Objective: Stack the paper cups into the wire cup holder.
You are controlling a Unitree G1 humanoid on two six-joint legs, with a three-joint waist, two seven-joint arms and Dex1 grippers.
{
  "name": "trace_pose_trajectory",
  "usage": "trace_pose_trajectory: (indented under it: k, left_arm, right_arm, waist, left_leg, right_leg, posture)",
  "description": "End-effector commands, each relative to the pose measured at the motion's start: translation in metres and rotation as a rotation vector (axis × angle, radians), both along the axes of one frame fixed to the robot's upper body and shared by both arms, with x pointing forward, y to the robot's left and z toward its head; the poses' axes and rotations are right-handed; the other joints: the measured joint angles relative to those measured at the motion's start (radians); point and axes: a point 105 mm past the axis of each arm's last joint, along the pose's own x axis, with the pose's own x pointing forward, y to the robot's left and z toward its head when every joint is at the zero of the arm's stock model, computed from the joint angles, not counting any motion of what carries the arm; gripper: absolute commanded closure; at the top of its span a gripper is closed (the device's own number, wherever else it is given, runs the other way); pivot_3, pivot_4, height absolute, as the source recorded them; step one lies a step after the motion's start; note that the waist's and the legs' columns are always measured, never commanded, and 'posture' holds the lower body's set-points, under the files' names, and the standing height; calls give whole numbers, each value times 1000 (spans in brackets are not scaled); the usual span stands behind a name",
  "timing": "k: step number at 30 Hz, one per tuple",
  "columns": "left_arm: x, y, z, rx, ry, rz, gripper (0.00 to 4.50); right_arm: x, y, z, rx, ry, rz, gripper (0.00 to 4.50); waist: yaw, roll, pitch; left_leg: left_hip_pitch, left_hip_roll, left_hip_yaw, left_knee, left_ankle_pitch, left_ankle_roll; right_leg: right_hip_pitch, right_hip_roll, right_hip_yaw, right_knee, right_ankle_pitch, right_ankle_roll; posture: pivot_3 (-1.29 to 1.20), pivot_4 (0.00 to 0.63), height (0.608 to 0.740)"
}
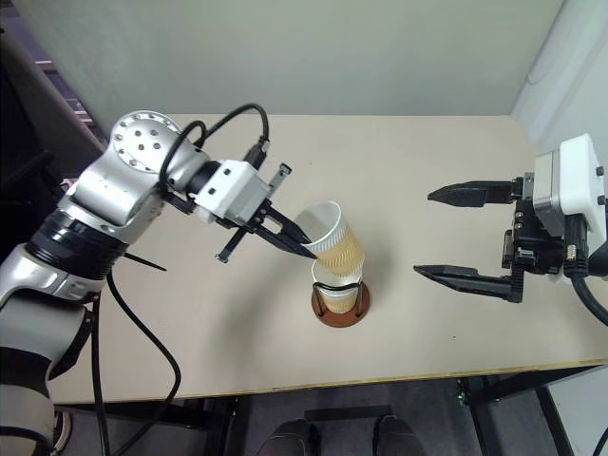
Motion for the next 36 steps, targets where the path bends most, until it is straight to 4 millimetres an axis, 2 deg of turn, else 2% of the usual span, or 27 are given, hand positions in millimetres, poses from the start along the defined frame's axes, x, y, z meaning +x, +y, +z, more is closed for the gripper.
trace_pose_trajectory:
  k: [1,2,5,11,13,16,18,20,21,23,25,27,31,36]
  left_arm:
    - [-4,0,6,46,-49,-46,4449]
    - [-2,1,2,65,-57,-43,4449]
    - [4,0,-9,105,-83,-32,3848]
    - [3,-8,-8,76,-75,-46,1748]
    - [7,-12,2,1,-73,-16,1072]
    - [7,0,12,-65,-6,49,1072]
    - [8,22,11,-84,43,131,1072]
    - [9,45,7,-107,99,239,1072]
    - [8,49,6,-113,111,262,1072]
    - [4,89,-8,-123,206,410,1072]
    - [-1,118,-20,-135,263,534,1072]
    - [-4,136,-30,-171,302,630,1072]
    - [-6,155,-44,-220,328,757,1072]
    - [-13,161,-49,-236,341,811,1072]
  right_arm:
    - [-5,-1,9,-3,-49,-16,0]
    - [-5,-2,9,-3,-49,-18,0]
    - [-6,-2,9,-3,-50,-22,0]
    - [-4,-1,8,-2,-50,-22,0]
    - [-2,-1,5,-7,-36,-13,0]
    - [3,-3,-8,-60,3,-19,0]
    - [9,-11,-24,-127,35,-54,0]
    - [13,-20,-30,-123,67,-82,0]
    - [13,-22,-30,-116,73,-86,0]
    - [15,-44,-34,-69,115,-130,0]
    - [17,-64,-38,-22,159,-178,0]
    - [19,-79,-46,-1,196,-218,0]
    - [27,-91,-54,26,227,-258,0]
    - [36,-91,-59,39,246,-247,0]
  waist:
    - [1,0,0]
    - [1,0,0]
    - [1,0,0]
    - [3,0,0]
    - [4,0,0]
    - [3,0,0]
    - [-4,2,-1]
    - [-9,3,-2]
    - [-10,4,-2]
    - [-8,5,-1]
    - [-8,5,-1]
    - [-6,5,-1]
    - [5,5,-1]
    - [-5,5,-2]
  left_leg:
    - [0,0,0,0,0,0]
    - [-1,0,0,1,0,0]
    - [-1,0,0,1,-1,1]
    - [-2,0,0,3,-2,3]
    - [-3,0,0,4,-2,4]
    - [-3,0,1,5,-3,5]
    - [-3,0,1,5,-3,5]
    - [-2,0,1,5,-3,5]
    - [-2,0,1,4,-3,4]
    - [-2,0,1,5,-3,4]
    - [-1,0,1,4,-3,4]
    - [-1,0,1,4,-4,4]
    - [-1,0,1,6,-4,5]
    - [1,0,2,5,-4,5]
  right_leg:
    - [0,0,0,-1,0,0]
    - [0,0,0,-1,0,1]
    - [1,0,0,-3,1,1]
    - [1,0,0,-5,1,2]
    - [2,0,0,-6,1,3]
    - [2,0,0,-6,2,4]
    - [2,0,0,-7,2,4]
    - [2,1,0,-7,2,4]
    - [2,1,1,-7,2,4]
    - [2,1,1,-6,2,4]
    - [2,1,1,-6,1,4]
    - [2,1,1,-7,1,3]
    - [3,0,1,-6,-3,-6]
    - [3,0,1,-2,-2,-10]
  posture:
    - [0,150,740]
    - [0,150,740]
    - [0,150,740]
    - [0,150,740]
    - [0,150,740]
    - [0,150,740]
    - [0,150,740]
    - [0,150,740]
    - [0,150,740]
    - [0,150,740]
    - [0,150,740]
    - [0,150,740]
    - [0,150,740]
    - [0,150,740]
